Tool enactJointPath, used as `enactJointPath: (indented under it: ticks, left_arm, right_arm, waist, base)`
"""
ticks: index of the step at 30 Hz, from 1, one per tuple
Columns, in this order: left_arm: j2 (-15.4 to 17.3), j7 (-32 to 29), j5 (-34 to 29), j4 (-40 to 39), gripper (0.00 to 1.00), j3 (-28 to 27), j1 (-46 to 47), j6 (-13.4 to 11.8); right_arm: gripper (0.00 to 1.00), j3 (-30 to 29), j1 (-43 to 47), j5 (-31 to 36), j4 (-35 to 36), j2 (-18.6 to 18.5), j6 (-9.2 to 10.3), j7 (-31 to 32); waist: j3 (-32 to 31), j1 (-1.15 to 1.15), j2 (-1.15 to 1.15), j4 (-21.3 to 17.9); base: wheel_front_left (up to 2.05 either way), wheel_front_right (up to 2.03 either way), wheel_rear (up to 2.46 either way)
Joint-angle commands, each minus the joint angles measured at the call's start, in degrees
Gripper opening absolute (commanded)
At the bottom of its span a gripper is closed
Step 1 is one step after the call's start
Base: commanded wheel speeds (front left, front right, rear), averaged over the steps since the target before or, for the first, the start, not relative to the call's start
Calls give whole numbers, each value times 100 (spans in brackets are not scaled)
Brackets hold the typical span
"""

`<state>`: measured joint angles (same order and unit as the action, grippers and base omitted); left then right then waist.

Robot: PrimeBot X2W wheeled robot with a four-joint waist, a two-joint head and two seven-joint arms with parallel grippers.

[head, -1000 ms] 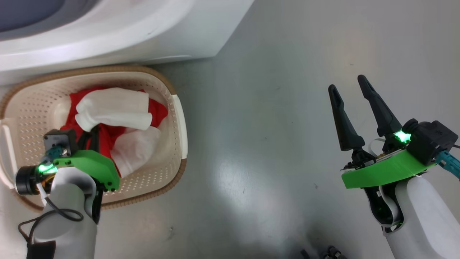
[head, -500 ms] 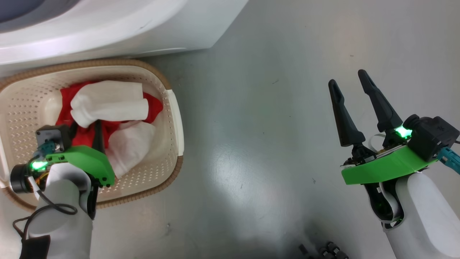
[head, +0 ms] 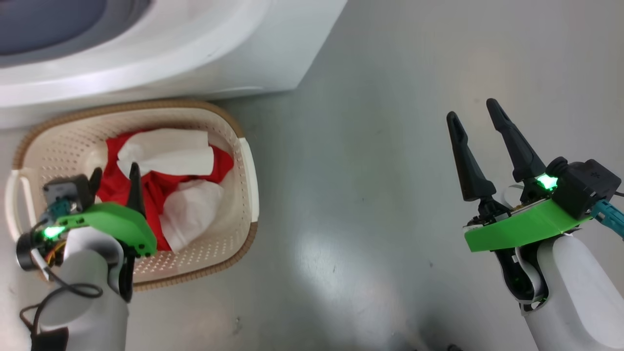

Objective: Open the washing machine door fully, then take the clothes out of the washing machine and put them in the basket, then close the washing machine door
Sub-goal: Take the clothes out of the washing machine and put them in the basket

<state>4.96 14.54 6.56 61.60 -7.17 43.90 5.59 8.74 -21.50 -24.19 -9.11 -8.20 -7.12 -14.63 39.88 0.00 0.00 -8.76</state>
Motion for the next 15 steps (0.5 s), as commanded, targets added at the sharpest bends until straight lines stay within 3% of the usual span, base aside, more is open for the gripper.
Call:
enactJointPath:
  ticks: [1,15]
  left_arm:
    - [163,46,42,-160,100,-154,-381,44]
    - [43,46,82,-1167,100,-334,-1160,145]
  right_arm:
    - [100,117,203,-17,68,-56,-36,-37]
    - [100,89,548,-30,-89,-141,-36,-37]
  waist:
    - [-279,0,0,55]
    - [-1345,0,0,244]
  base:
    - [0,0,0]
    - [0,0,0]
